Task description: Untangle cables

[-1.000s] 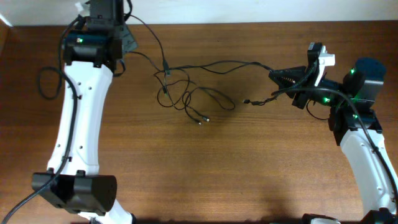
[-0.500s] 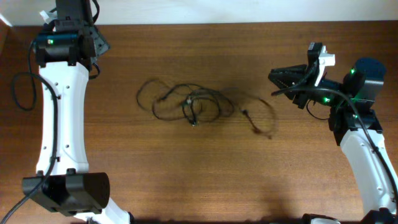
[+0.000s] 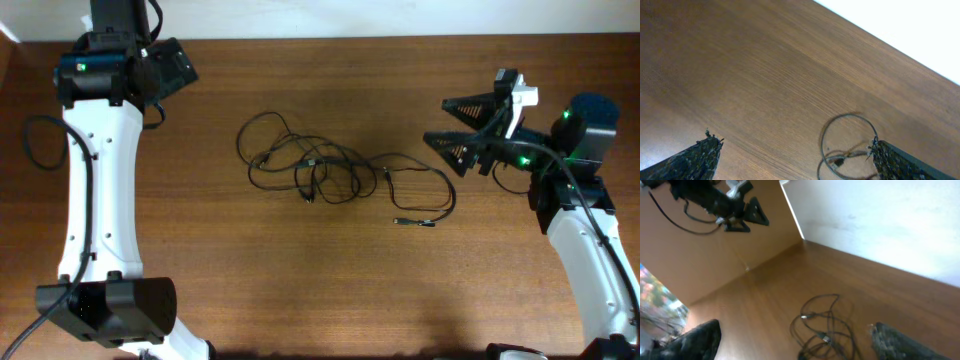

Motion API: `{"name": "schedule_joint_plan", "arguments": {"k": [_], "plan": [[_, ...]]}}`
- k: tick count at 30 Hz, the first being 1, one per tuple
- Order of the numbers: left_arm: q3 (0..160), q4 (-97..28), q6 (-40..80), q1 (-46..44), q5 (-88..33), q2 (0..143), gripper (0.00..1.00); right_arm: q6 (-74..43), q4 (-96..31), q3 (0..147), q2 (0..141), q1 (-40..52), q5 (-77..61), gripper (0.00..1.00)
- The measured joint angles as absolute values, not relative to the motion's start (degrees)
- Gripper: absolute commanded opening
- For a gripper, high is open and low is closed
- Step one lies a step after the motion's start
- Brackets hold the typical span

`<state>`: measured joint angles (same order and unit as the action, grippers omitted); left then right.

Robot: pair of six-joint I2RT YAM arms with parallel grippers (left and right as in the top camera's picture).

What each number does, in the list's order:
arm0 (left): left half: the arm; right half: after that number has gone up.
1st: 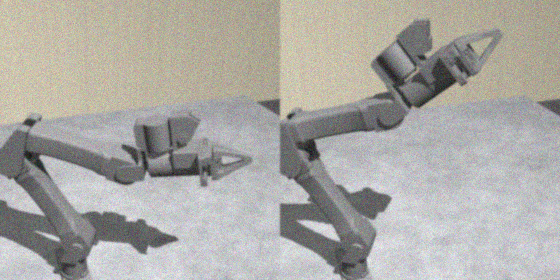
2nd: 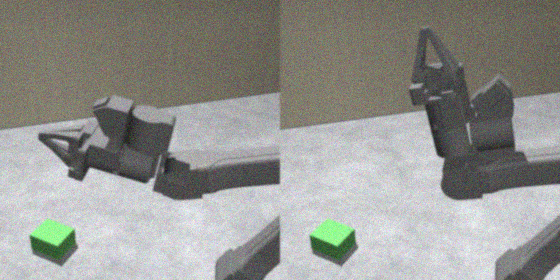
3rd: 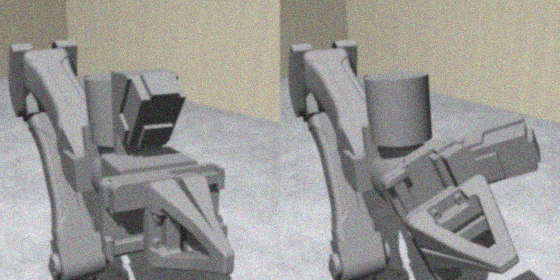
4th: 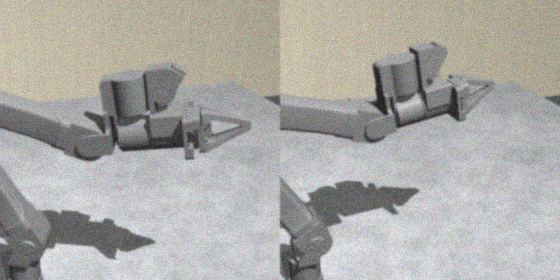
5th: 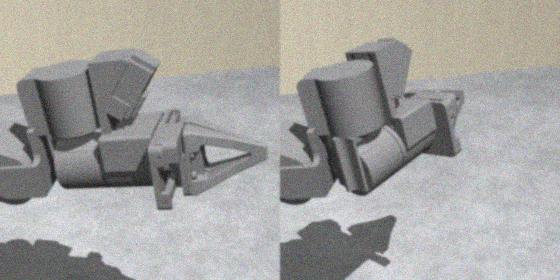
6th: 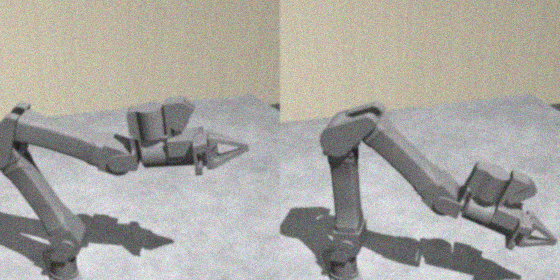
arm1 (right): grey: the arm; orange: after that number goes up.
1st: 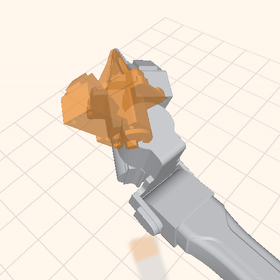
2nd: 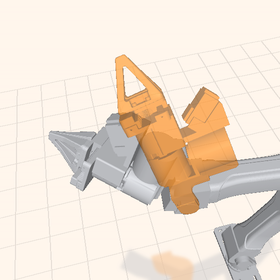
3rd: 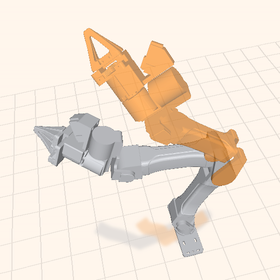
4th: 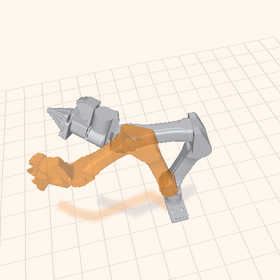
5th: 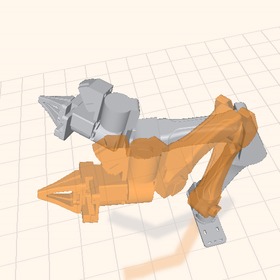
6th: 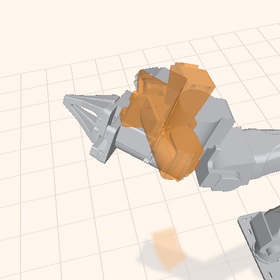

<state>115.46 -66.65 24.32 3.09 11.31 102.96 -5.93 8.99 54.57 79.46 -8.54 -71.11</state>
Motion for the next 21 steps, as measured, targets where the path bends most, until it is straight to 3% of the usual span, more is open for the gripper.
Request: {"name": "schedule_joint_plan", "arguments": {"k": [6,11,14,18,19,20,21], "plan": [[115.5,-66.7,11.4,3.1,-0.3,103.2,0.99,-6.0,0.5,54.6,79.6,-6.5,-59.0,0.99],[115.5,-66.5,2.4,2.7,-10.8,106.4,0.99,-7.2,-7.2,54.6,79.8,3.3,-35.5,0.99],[115.5,-66.5,-0.1,1.7,-13.3,107.7,0.99,-16.2,-14.2,54.5,79.9,9.3,-19.2,0.99],[115.5,-66.4,-0.7,-0.2,-14.3,108.5,0.99,-27.2,-15.6,54.5,82.3,12.9,-15.1,0.99],[115.5,-66.4,-0.7,-0.5,-14.4,108.5,0.99,-28.3,-15.3,54.5,82.9,13.5,-17.3,0.96],[115.5,-66.4,-0.7,-0.7,-14.4,108.5,0.99,-28.8,-15.2,54.5,83.2,13.9,-18.7,0.85],[115.5,-66.4,-0.7,-1.0,-14.4,108.5,0.99,-29.4,-14.9,54.5,83.4,14.7,-20.1,0.84]]}}
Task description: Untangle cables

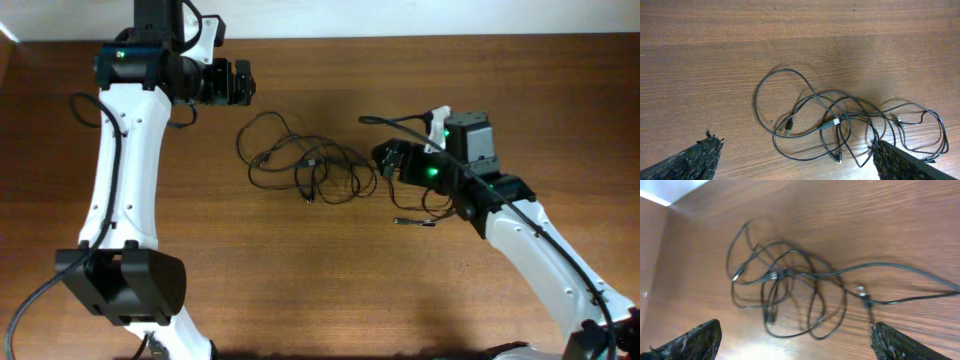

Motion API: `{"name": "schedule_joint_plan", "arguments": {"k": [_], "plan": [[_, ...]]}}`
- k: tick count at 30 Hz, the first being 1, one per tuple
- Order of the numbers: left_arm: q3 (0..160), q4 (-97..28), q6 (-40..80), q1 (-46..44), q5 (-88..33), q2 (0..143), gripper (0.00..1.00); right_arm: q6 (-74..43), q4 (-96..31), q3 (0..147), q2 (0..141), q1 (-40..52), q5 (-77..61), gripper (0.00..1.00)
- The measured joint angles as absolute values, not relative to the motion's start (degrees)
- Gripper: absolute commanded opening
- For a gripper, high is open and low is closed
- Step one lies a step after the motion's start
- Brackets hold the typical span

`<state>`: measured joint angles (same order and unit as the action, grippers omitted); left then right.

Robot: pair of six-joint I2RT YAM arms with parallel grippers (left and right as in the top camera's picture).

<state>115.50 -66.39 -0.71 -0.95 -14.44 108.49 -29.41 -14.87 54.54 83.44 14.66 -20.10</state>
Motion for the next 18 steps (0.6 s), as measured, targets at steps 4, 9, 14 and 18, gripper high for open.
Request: {"name": "schedule_joint_plan", "arguments": {"k": [4,9,14,18], "plan": [[115.5,-66.4,-0.7,-1.1,-14.6,108.6,0.99,-39.8,-16.3,54.5,83.8,15.2,-16.0,0.84],[115.5,-66.4,-0.7,-1.1,-14.6,108.6,0.99,-54.1,-16.5,54.5,92.2,15.6,-13.0,0.77],[115.5,-66.4,-0.9,-1.1,-14.6,108.6,0.99,-58.1,-11.5,54.5,101.0,15.7,-13.8,0.54],[115.5,-66.3,-0.9,-1.1,-14.6,108.6,0.99,-58.7,-11.0,54.5,101.0,15.8,-11.3,0.43]]}}
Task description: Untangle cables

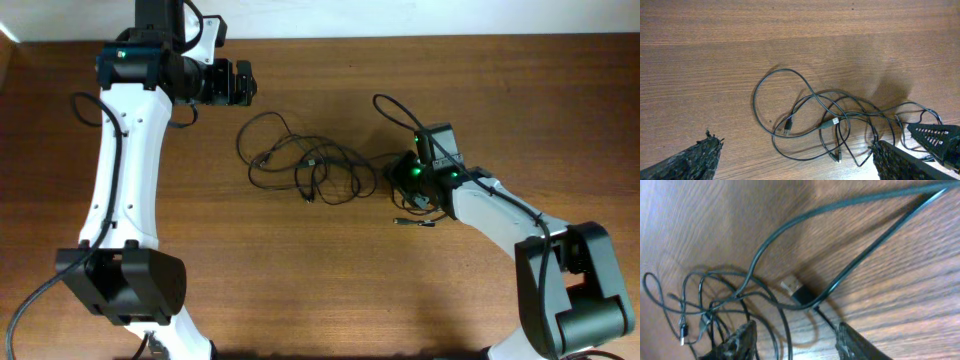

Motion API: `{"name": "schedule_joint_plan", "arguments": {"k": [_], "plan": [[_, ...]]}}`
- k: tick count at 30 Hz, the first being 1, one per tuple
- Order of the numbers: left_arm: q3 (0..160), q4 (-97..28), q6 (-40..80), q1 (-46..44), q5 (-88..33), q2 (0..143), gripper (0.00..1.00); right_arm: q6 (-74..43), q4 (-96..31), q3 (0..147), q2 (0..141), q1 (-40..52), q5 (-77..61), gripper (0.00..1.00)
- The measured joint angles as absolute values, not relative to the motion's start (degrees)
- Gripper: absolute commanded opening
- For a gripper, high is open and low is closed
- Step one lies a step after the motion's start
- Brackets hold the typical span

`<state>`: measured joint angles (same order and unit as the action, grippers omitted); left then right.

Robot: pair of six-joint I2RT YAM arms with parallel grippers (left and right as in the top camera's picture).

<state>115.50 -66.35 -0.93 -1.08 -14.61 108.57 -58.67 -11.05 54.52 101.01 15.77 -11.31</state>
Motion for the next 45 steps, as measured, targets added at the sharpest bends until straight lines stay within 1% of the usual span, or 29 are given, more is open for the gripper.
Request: {"name": "schedule_joint_plan", "arguments": {"k": [3,4,7,9,14,15,16,17,18,23,26,28,31,34,38,43,45], "plan": [[115.5,-66.2,-0.9,-1.1,-14.6,108.6,0.99,-58.8,-10.8,54.5,101.0,15.8,-6.8,0.41],[115.5,-66.2,-0.9,-1.1,-14.6,108.6,0.99,-58.8,-10.8,54.5,101.0,15.8,-5.6,0.38],[115.5,-66.2,-0.9,-1.1,-14.6,108.6,0.99,-58.8,-10.8,54.5,101.0,15.8,-2.7,0.27],[115.5,-66.2,-0.9,-1.1,-14.6,108.6,0.99,-58.8,-10.8,54.5,101.0,15.8,-0.8,0.24],[115.5,-66.2,-0.9,-1.1,-14.6,108.6,0.99,-58.8,-10.6,54.5,102.5,15.8,1.5,0.22],[115.5,-66.2,-0.9,-1.1,-14.6,108.6,0.99,-58.8,-10.5,54.5,103.0,15.8,1.5,0.19],[115.5,-66.2,-0.9,-1.1,-14.6,108.6,0.99,-58.8,-9.9,54.5,103.6,15.8,1.5,0.11],[115.5,-66.2,-0.9,-1.1,-14.6,108.6,0.99,-58.8,-9.7,54.5,103.9,15.8,1.5,0.07],[115.5,-66.2,-0.9,-1.1,-14.6,108.6,0.99,-58.7,-9.3,54.5,104.1,15.8,1.5,0.04],[115.5,-66.2,-1.0,-1.1,-14.6,108.6,0.99,-59.1,-7.3,54.5,104.2,15.7,1.0,0.04],[115.5,-66.2,-1.0,-1.1,-14.6,108.6,0.99,-59.2,-2.4,54.5,104.2,15.7,-5.6,0.04],[115.5,-66.2,-1.0,-1.1,-14.6,108.6,1.0,-59.2,-0.8,54.5,103.0,15.7,-12.8,0.04],[115.5,-66.2,-1.1,-1.1,-14.6,108.6,0.99,-59.2,0.4,56.1,95.8,15.7,-20.2,0.04],[115.5,-66.2,-1.1,-1.1,-14.6,108.6,0.99,-59.4,9.2,57.4,84.9,15.8,-22.9,0.04],[115.5,-66.2,-1.1,-1.1,-14.6,108.6,0.99,-61.5,19.3,57.9,75.4,15.7,-23.5,0.04],[115.5,-66.2,-1.1,-1.1,-15.2,108.6,0.99,-67.2,27.0,58.0,74.3,15.8,-23.7,0.04],[115.5,-66.2,-1.1,-1.1,-18.0,108.6,0.99,-68.5,30.3,58.0,74.3,15.8,-23.7,0.04]]}}
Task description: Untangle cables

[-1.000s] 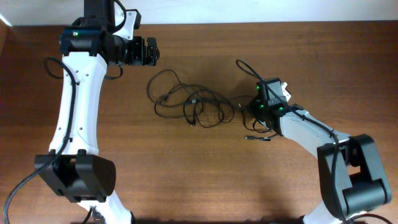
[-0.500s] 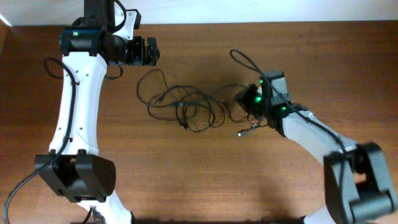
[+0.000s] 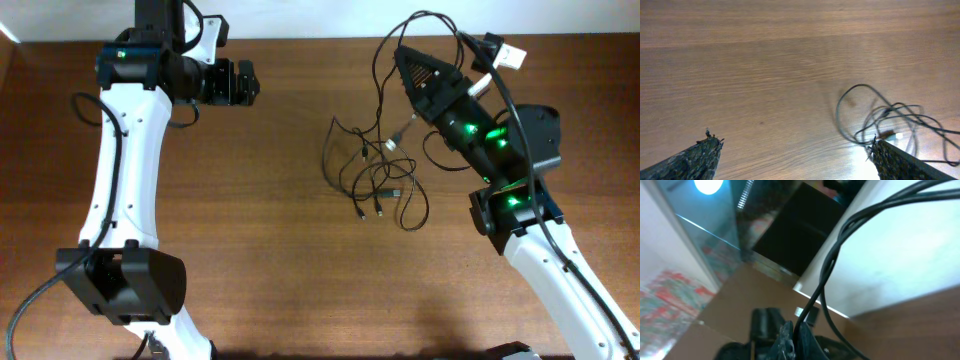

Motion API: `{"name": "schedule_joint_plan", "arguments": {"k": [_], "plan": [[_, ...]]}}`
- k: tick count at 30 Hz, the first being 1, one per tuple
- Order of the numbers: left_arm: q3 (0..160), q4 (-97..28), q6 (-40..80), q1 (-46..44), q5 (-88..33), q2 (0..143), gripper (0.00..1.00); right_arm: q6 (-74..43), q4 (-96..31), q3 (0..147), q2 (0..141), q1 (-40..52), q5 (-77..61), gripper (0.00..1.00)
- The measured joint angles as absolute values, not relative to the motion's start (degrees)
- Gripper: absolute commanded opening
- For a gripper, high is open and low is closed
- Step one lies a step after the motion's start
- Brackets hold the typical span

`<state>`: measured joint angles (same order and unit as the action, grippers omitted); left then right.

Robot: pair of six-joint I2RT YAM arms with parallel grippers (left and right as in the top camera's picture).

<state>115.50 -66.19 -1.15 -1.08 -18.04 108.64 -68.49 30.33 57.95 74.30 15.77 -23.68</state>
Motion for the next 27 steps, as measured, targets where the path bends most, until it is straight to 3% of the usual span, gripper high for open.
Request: {"name": "schedule_joint_plan", "arguments": {"k": [2,5,13,23,26,27], "plan": [[115.5,-66.2,-1.8,-1.2,-20.5,108.7,0.99,-68.8,28.7,58.0,74.3,15.8,-23.7,0.04],[115.5,-66.3,-12.8,-3.1,-32.9,108.7,0.99,-68.4,21.3,58.2,74.3,15.8,-24.1,0.04],[115.5,-66.5,-36.2,-9.4,-49.1,108.7,0.99,-65.3,15.0,58.2,75.3,15.8,-28.6,0.04],[115.5,-66.2,-42.1,-10.8,-61.2,108.7,1.0,-64.7,15.4,58.2,75.3,16.6,-32.9,0.04],[115.5,-66.2,-42.5,-11.9,-61.5,108.7,0.95,-64.8,18.2,58.2,75.3,18.8,-34.9,0.04],[115.5,-66.2,-42.5,-12.2,-61.6,108.8,0.85,-64.8,18.8,58.2,75.3,19.4,-35.3,0.04]]}}
